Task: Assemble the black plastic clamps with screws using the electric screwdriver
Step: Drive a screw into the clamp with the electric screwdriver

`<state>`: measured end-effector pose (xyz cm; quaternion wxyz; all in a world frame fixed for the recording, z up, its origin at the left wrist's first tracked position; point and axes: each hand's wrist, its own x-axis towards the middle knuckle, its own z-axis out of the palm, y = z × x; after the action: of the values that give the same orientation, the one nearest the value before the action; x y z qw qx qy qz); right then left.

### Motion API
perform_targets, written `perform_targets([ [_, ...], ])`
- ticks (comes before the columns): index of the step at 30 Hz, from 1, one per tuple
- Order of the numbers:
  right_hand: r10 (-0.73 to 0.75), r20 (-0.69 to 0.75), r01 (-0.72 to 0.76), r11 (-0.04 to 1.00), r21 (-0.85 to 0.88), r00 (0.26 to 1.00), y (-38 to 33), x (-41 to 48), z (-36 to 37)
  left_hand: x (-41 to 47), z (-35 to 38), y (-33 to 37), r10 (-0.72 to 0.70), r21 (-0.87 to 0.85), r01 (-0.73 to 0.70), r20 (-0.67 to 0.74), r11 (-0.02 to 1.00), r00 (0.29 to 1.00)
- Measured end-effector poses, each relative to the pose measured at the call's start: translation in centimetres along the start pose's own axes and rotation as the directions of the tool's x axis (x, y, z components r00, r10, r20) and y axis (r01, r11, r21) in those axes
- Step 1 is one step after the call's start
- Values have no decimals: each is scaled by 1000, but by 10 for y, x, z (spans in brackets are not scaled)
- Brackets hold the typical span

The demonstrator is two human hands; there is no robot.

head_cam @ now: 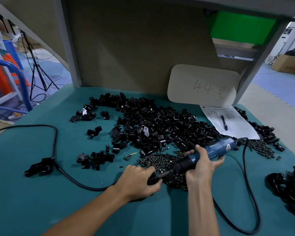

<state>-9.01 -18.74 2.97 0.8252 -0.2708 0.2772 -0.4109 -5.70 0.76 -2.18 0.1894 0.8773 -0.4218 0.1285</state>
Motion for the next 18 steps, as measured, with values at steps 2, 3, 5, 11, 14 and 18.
perform_targets([
  [2, -9, 24, 10, 1000, -16, 1000, 0, 1, 1, 0, 0, 0, 10, -1, -10, -10, 1000, 1000],
  [3, -10, 30, 11, 1000, -20, 999, 1, 2, 3, 0, 0, 0, 17, 0, -17, -21, 1000, 1000],
  [5, -20, 36, 20, 1000, -9, 999, 2, 2, 4, 0, 0, 0, 25, 3, -25, -44, 1000, 999],
  [11, 50, -61, -47, 998, 51, 997, -3, -1, 2, 0, 1, -1, 24, 13, -23, -41, 1000, 999],
  [14, 35, -141, -36, 999, -6, 989, -4, -2, 2, 0, 1, -1, 47, 32, -46, -36, 998, 998],
  [18, 17, -163, -26, 998, -49, 986, -3, -1, 3, 1, 1, -2, 41, 32, -40, -13, 999, 999],
])
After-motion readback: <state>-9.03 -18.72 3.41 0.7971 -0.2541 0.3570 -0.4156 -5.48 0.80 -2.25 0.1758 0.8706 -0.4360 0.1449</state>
